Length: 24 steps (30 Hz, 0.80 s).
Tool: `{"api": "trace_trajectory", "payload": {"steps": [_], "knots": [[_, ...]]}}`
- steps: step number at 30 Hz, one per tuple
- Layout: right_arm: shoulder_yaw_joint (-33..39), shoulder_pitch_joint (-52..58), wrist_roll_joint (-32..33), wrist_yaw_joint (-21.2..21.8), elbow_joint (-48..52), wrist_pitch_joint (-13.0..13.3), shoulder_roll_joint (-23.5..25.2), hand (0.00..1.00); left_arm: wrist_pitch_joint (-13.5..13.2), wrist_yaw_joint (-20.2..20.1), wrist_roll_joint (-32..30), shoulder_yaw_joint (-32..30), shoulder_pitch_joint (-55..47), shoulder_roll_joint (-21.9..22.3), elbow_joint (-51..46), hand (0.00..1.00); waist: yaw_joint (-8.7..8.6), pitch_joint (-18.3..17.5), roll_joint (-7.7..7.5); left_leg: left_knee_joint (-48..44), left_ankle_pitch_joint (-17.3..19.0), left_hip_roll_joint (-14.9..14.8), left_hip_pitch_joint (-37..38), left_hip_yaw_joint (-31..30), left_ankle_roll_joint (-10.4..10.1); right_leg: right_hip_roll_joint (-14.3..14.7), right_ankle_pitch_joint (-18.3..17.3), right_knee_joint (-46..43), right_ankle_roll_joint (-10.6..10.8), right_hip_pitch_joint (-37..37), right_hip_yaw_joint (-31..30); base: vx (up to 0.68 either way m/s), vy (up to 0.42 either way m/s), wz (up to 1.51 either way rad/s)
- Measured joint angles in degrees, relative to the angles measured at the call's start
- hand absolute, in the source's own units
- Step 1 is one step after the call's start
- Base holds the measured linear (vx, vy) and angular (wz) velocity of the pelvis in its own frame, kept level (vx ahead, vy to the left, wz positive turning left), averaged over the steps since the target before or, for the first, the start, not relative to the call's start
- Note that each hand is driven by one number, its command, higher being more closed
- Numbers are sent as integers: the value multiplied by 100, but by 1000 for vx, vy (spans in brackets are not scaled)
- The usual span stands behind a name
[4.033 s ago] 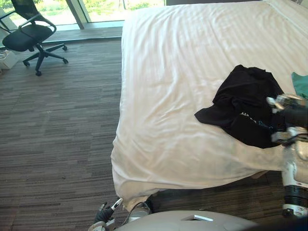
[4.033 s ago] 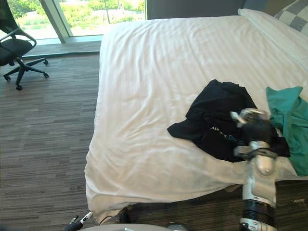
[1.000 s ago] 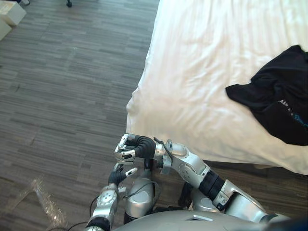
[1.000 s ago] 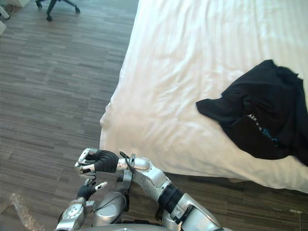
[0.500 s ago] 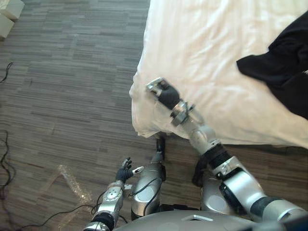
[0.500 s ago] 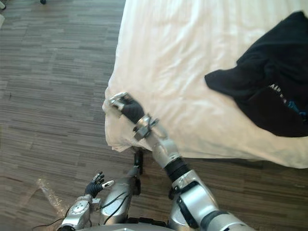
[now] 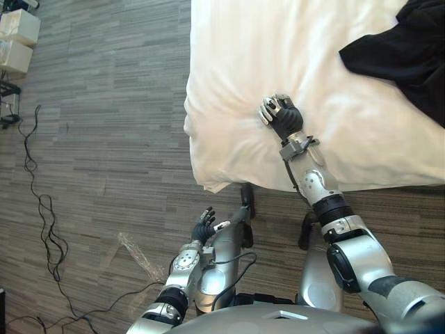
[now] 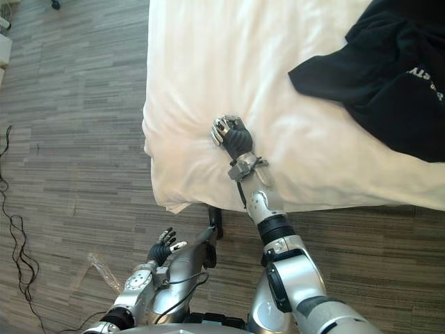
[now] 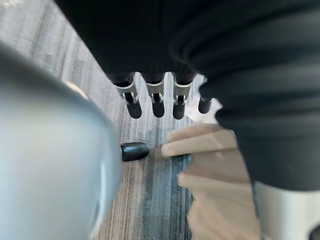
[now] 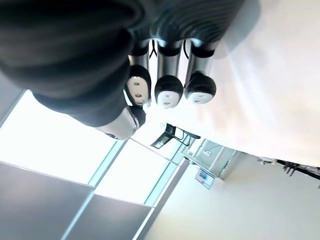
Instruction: Tidy the bed and pick cloth on bed and put in laundry
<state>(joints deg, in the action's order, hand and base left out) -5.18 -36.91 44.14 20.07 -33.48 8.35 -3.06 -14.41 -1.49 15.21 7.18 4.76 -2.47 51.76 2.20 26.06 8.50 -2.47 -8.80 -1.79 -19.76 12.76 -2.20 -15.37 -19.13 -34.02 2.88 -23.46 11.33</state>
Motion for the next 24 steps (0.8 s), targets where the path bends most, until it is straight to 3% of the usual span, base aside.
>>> {"api": "trace_trajectory", "payload": {"steps": [2, 3, 5, 8, 15, 16, 19, 24], "knots": [[117, 268, 104, 0, 63, 23, 145, 100, 0, -18, 3, -57, -8, 17, 1, 0, -37, 16, -43, -7, 76, 1, 153, 128, 7, 9, 17, 70, 29, 125, -110, 78, 1, -29], [240, 609, 193, 0, 149, 129, 348, 100, -1, -61, 2, -173, -34, 41, 3, 0, -172, 36, -87, -48, 179, -11, 301, 218, 19, 26, 46, 208, 70, 311, -159, 93, 8, -28], [292, 915, 206, 0, 280, 220, 460, 100, -10, -62, 1, -219, -44, 49, 2, 0, -262, 41, -127, -90, 262, -19, 376, 260, 28, 39, 70, 312, 102, 430, -184, 98, 19, -24], [548, 1811, 169, 236, 501, 518, 769, 100, -60, -57, -11, -427, -72, 125, 1, 0, -413, 17, -327, -60, 399, -66, 658, 410, 34, 133, 224, 764, 176, 817, -249, 118, 36, -26], [1384, 2950, -168, 627, 86, 643, 699, 100, -57, -1, -135, -778, -285, 163, -97, 0, -442, -214, -856, -47, 629, -115, 1116, 623, 16, 245, 519, 1646, 305, 1633, -243, 127, 44, -14], [1763, 3162, -237, 517, -316, 631, 699, 0, -26, 18, -141, -844, -351, 161, -96, 0, -430, -277, -937, -14, 637, -119, 1184, 711, 15, 256, 554, 1759, 317, 1729, -244, 95, 17, -8], [2337, 3901, -288, 253, -1056, 603, 585, 0, 25, 26, -222, -1049, -454, 168, -82, 0, -407, -348, -961, 236, 637, -120, 1523, 878, 6, 301, 666, 2018, 350, 1998, -275, 91, 19, -24], [2637, 4885, -640, -64, -1514, 633, 463, 0, 60, 73, -345, -1417, -703, 161, 345, 0, -455, -969, -984, 810, 518, -135, 2114, 1041, -120, 419, 728, 2221, 375, 2313, -286, 88, -2, -25]]}}
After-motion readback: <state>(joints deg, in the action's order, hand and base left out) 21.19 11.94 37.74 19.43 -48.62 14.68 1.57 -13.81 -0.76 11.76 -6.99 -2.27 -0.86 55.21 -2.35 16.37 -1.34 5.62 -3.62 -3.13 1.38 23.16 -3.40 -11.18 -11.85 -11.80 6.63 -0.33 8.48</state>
